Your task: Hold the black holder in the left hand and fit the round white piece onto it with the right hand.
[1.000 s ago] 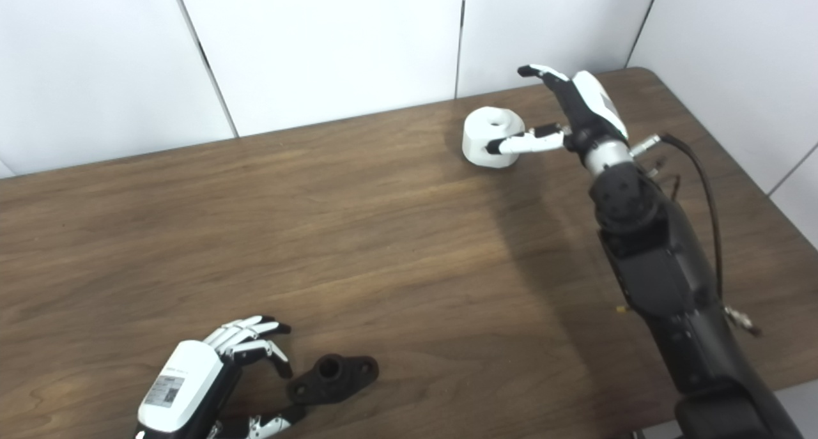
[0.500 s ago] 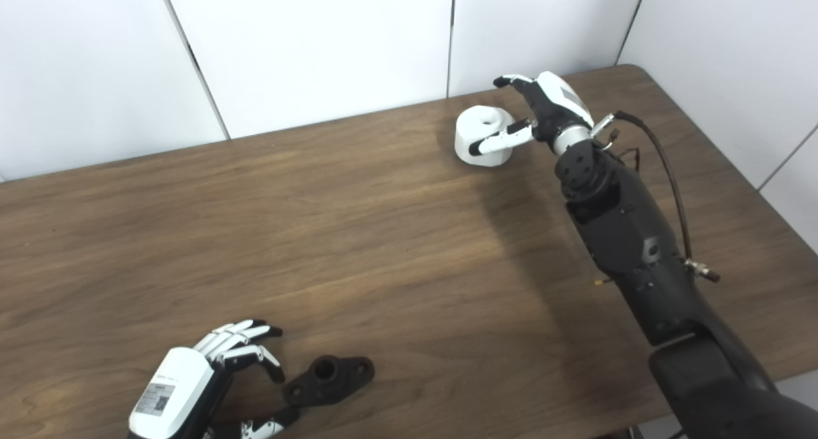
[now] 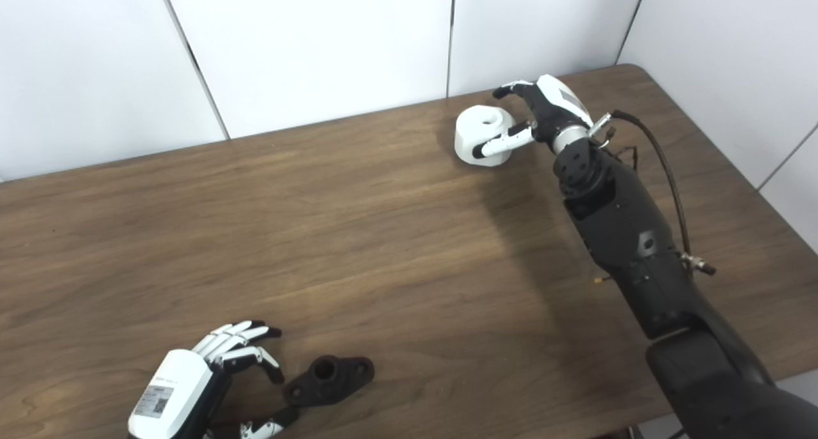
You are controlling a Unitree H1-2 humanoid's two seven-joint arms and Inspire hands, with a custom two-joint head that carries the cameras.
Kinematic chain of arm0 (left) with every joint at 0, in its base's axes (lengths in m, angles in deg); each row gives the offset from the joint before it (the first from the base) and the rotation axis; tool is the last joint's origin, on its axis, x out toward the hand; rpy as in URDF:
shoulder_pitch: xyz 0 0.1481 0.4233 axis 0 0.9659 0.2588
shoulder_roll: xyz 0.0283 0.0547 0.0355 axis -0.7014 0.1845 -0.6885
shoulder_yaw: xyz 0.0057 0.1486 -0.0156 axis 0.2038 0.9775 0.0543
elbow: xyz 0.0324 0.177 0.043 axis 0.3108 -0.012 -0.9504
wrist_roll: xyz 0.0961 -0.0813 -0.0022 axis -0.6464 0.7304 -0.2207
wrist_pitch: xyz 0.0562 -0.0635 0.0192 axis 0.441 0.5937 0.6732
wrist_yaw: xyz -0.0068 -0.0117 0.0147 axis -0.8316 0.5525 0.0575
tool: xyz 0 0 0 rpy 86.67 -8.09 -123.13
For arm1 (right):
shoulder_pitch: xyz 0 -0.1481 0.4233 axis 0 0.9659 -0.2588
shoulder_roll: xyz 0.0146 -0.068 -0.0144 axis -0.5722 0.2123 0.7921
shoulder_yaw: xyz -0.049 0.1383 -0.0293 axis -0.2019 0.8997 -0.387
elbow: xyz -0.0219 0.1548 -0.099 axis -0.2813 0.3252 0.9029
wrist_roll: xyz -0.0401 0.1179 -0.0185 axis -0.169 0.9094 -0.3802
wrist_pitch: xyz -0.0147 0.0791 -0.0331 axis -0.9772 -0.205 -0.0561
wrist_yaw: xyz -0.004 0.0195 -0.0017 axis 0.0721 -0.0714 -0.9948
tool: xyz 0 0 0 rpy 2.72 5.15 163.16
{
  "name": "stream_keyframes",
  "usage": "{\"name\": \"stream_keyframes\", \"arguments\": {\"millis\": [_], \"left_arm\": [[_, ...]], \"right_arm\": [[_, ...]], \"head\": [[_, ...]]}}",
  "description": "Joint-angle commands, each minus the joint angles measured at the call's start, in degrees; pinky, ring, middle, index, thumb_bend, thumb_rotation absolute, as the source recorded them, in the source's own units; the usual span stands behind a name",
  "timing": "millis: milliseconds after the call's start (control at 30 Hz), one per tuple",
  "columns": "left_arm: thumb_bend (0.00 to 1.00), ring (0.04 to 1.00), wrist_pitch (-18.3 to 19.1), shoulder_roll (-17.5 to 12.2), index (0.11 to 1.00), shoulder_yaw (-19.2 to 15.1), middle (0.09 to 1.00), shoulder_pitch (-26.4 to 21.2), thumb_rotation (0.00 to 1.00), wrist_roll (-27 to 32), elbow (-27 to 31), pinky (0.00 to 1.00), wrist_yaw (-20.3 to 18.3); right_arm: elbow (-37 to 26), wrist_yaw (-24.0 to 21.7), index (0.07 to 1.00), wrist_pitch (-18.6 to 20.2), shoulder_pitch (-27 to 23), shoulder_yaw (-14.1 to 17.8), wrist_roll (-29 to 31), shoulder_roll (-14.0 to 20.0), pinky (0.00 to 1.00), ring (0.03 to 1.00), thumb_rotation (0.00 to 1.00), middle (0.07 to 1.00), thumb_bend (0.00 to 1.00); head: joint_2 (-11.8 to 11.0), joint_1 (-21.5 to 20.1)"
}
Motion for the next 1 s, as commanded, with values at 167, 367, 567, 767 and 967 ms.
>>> {"name": "stream_keyframes", "arguments": {"millis": [167, 367, 567, 767, 967], "left_arm": [[0.51, 0.858, 2.5, -1.8, 0.491, -0.9, 0.810, 1.7, 0.04, -1.5, -1.8, 0.84, -2.3], [0.51, 0.859, 2.8, -1.6, 0.491, -0.9, 0.810, 1.7, 0.04, -1.8, -1.4, 0.84, -2.5], [0.51, 0.858, 2.8, -1.4, 0.491, -0.9, 0.807, 1.7, 0.04, -1.8, -1.4, 0.83, -2.3], [0.51, 0.856, 3.4, -1.2, 0.491, -0.9, 0.807, 1.8, 0.04, -2.2, -0.4, 0.83, -3.1], [0.51, 0.851, 3.4, -1.1, 0.491, -1.0, 0.804, 1.9, 0.04, -2.4, -0.1, 0.82, -3.2]], "right_arm": [[-1.6, 2.0, 0.677, -3.4, -2.4, 1.5, 0.2, 1.9, 0.89, 0.957, 0.26, 0.901, 0.86], [-1.2, 3.5, 0.603, -5.4, -2.0, 1.7, -0.1, 1.7, 0.88, 0.942, 0.21, 0.880, 0.83], [-0.9, 4.3, 0.495, -6.7, -1.8, 1.7, -0.1, 1.8, 0.89, 0.937, 0.15, 0.863, 0.54], [-1.1, 3.7, 0.491, -6.6, -1.6, 1.3, -0.3, 2.2, 0.89, 0.938, 0.15, 0.860, 0.53], [-1.3, 2.8, 0.493, -6.1, -1.5, 0.8, -0.5, 2.4, 0.88, 0.939, 0.15, 0.861, 0.52]], "head": [[0.2, 0.2], [0.2, 0.3], [0.2, 0.3], [0.4, 0.4], [0.5, 0.5]]}}
